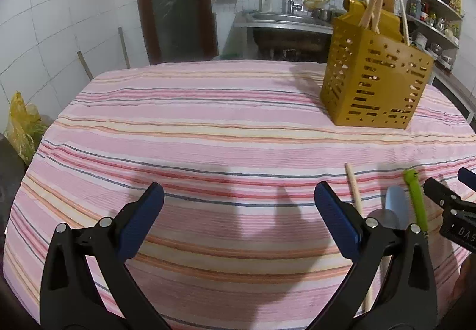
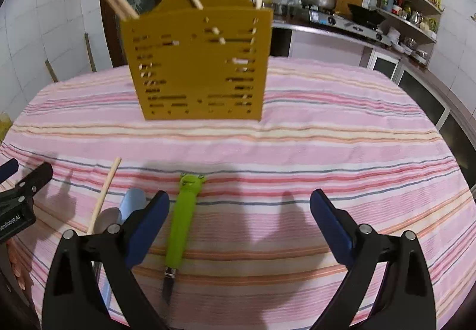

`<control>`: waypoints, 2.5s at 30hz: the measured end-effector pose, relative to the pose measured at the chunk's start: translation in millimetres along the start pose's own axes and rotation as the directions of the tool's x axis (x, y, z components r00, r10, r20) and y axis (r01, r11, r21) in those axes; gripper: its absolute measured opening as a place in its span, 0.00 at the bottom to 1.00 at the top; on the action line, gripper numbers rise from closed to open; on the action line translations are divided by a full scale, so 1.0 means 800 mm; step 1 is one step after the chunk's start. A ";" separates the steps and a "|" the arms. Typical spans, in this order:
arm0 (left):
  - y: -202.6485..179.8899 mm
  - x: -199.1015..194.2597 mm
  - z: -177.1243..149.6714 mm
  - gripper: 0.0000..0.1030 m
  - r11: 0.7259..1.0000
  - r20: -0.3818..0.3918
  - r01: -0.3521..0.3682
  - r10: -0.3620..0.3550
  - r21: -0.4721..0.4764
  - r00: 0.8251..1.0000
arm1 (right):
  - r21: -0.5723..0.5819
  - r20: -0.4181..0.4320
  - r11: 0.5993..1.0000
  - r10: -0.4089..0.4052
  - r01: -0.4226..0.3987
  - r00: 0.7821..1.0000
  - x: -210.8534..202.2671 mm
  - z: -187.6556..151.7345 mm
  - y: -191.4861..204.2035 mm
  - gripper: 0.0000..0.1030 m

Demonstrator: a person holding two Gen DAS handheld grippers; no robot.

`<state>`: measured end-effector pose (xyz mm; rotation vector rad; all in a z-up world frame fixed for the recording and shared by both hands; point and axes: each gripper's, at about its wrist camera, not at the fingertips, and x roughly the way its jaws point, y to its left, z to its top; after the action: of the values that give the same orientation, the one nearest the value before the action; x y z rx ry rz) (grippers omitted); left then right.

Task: Organize utensils
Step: 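Move both tools back down toward the frog fork and chopstick, then grasp the green frog-handled fork by its handle with the right tool, then grasp the last wooden chopstick with the left tool, then lift the chopstick with the left tool while the right tool lifts the frog fork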

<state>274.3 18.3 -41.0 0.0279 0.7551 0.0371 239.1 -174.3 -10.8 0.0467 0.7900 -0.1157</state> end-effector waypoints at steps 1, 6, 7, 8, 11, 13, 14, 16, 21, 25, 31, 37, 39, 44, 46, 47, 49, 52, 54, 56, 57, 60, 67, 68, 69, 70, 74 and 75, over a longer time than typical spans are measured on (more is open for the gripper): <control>0.001 0.001 0.000 0.95 1.000 -0.004 -0.001 0.001 -0.001 1.000 | 0.002 -0.013 1.000 0.003 -0.003 1.000 0.003 0.000 0.003 0.90; 0.007 0.009 0.000 0.95 0.999 -0.029 0.009 -0.010 -0.032 1.000 | -0.023 -0.060 1.000 0.003 -0.005 0.998 0.013 -0.003 0.019 0.71; 0.007 0.009 0.000 0.95 0.999 -0.033 0.010 -0.011 -0.032 0.999 | -0.030 -0.071 1.000 0.002 -0.004 0.997 0.016 -0.003 0.023 0.63; 0.006 0.010 0.000 0.95 0.999 -0.037 0.010 -0.011 -0.031 0.999 | -0.032 -0.081 0.999 0.006 -0.009 0.997 0.019 -0.004 0.026 0.61; 0.004 0.010 0.000 0.95 1.000 -0.038 0.009 -0.010 -0.027 0.999 | -0.026 -0.080 1.000 0.006 -0.008 0.997 0.019 -0.003 0.027 0.50; 0.000 0.010 0.001 0.95 1.000 -0.041 0.013 -0.014 -0.025 0.999 | -0.024 -0.084 0.999 0.020 -0.022 0.996 0.019 -0.001 0.027 0.34; -0.001 0.010 0.001 0.95 1.000 -0.044 0.015 -0.016 -0.024 0.999 | -0.024 -0.086 0.999 0.027 -0.029 0.996 0.019 0.000 0.028 0.30; -0.006 0.011 0.002 0.95 0.999 -0.054 0.022 -0.024 -0.033 0.998 | -0.024 -0.086 0.999 0.039 -0.041 0.996 0.019 0.000 0.027 0.21; -0.022 0.010 0.004 0.95 0.996 -0.079 0.059 -0.063 -0.061 0.995 | -0.052 -0.079 0.997 0.056 -0.060 0.995 0.014 0.000 0.016 0.17; -0.041 0.012 0.005 0.95 0.996 -0.082 0.076 -0.080 -0.053 0.993 | -0.050 -0.081 0.998 0.040 -0.044 0.996 0.008 -0.004 -0.011 0.17; -0.077 0.017 -0.002 0.83 0.992 -0.092 0.123 -0.126 -0.031 0.988 | -0.011 -0.074 1.000 0.002 -0.003 0.997 0.006 -0.009 -0.047 0.17; -0.096 0.026 -0.008 0.48 0.990 -0.141 0.143 -0.139 0.014 0.980 | 0.003 -0.062 1.000 0.008 -0.007 0.998 0.011 -0.015 -0.053 0.17; -0.092 0.028 -0.007 0.41 0.988 -0.143 0.156 -0.156 -0.012 0.977 | -0.004 -0.061 1.000 0.002 -0.002 0.998 0.011 -0.016 -0.052 0.17; -0.093 0.034 -0.002 0.19 0.984 -0.163 0.176 -0.179 -0.035 0.970 | -0.004 -0.062 1.000 -0.003 0.003 0.998 0.012 -0.017 -0.051 0.17; -0.101 0.034 -0.003 0.13 0.985 -0.170 0.170 -0.172 -0.022 0.970 | -0.004 -0.063 1.000 -0.004 0.003 0.998 0.011 -0.017 -0.051 0.17; -0.107 0.034 -0.003 0.11 0.987 -0.171 0.162 -0.160 -0.003 0.972 | -0.002 -0.065 1.000 -0.001 0.001 0.998 0.011 -0.017 -0.050 0.17; -0.117 0.034 -0.003 0.08 0.988 -0.172 0.149 -0.141 0.032 0.975 | 0.003 -0.073 1.000 0.009 -0.008 0.997 0.011 -0.016 -0.053 0.17; -0.117 0.036 0.000 0.05 0.988 -0.180 0.154 -0.147 0.021 0.973 | 0.012 -0.094 1.000 0.024 -0.023 0.995 0.013 -0.013 -0.057 0.17; -0.114 0.040 0.003 0.05 0.987 -0.186 0.161 -0.156 0.009 0.970 | 0.016 -0.103 1.000 0.027 -0.025 0.994 0.014 -0.010 -0.059 0.17; -0.113 0.043 0.005 0.05 0.987 -0.188 0.162 -0.158 0.008 0.969 | 0.015 -0.112 1.000 0.026 -0.025 0.993 0.016 -0.008 -0.059 0.17; -0.113 0.044 0.006 0.05 0.987 -0.187 0.161 -0.156 0.009 0.970 | 0.013 -0.118 1.000 0.026 -0.025 0.993 0.017 -0.007 -0.059 0.17; -0.112 0.049 0.008 0.04 0.987 -0.182 0.161 -0.157 0.004 0.971 | 0.033 -0.136 0.999 0.040 -0.036 0.990 0.021 -0.003 -0.062 0.17; -0.102 0.037 0.004 0.04 0.985 -0.148 0.171 -0.172 -0.023 0.974 | 0.058 -0.093 0.997 0.051 -0.046 0.994 0.010 -0.006 -0.063 0.16; -0.099 0.033 0.005 0.04 0.985 -0.137 0.171 -0.173 -0.027 0.975 | 0.060 -0.073 0.997 0.049 -0.045 0.996 0.002 -0.006 -0.063 0.16; -0.095 0.027 0.006 0.04 0.984 -0.118 0.173 -0.176 -0.032 0.977 | 0.063 -0.054 0.997 0.050 -0.047 0.997 -0.004 -0.006 -0.063 0.16; -0.091 0.020 0.007 0.04 0.984 -0.101 0.174 -0.177 -0.037 0.979 | 0.067 -0.036 0.996 0.053 -0.050 0.998 -0.011 -0.005 -0.063 0.16; -0.077 -0.016 0.012 0.04 0.986 -0.007 0.161 -0.161 -0.040 0.987 | 0.083 0.058 0.994 0.065 -0.070 0.996 -0.043 -0.007 -0.064 0.16; -0.075 -0.025 0.011 0.04 0.987 0.013 0.155 -0.154 -0.037 0.988 | 0.085 0.079 0.993 0.070 -0.077 0.994 -0.050 -0.008 -0.064 0.16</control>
<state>267.5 -42.6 -23.1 -0.0664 0.7440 -0.0964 200.9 -221.3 13.3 0.1540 0.7063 -0.0816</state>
